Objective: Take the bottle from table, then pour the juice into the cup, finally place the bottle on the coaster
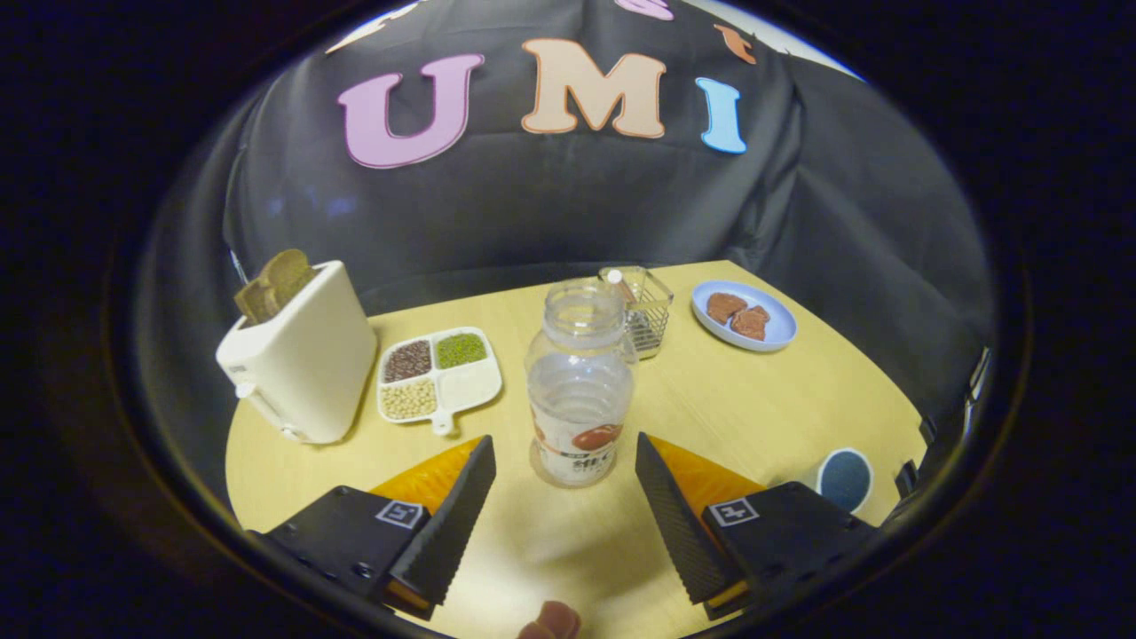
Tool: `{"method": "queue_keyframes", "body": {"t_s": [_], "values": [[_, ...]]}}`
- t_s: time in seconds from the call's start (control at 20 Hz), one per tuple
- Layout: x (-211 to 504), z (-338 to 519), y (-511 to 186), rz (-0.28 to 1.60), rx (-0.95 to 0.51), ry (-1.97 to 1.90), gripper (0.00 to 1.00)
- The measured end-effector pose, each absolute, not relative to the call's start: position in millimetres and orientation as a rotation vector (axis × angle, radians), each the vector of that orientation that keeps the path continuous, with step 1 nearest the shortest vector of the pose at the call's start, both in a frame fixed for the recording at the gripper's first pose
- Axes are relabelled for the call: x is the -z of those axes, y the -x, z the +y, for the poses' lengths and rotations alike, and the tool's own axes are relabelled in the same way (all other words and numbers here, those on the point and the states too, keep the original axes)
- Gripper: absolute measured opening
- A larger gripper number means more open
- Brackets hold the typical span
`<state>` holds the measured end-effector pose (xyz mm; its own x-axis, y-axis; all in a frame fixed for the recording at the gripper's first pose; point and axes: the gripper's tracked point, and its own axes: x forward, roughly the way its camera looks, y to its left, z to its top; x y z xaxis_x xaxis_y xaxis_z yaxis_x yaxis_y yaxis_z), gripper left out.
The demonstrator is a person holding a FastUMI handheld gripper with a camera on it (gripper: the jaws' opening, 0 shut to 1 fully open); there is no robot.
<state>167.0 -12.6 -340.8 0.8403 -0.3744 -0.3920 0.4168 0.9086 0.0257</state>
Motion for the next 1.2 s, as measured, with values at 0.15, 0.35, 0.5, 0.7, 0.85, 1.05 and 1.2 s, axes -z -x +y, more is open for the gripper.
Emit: {"method": "queue_keyframes", "body": {"t_s": [0.15,0.35,0.5,0.7,0.85,1.05,1.2], "values": [[307,-10,-138,0.379,0.387,-0.058,0.99],[253,2,-108,0.322,0.299,-0.028,0.99],[210,11,-98,0.249,0.217,-0.012,0.99],[153,12,-86,0.148,0.146,0.031,0.99],[123,10,-74,0.099,0.119,0.058,0.99],[104,3,-60,0.053,0.098,0.033,0.99],[97,-8,-49,0.037,0.096,0.013,0.99]]}}
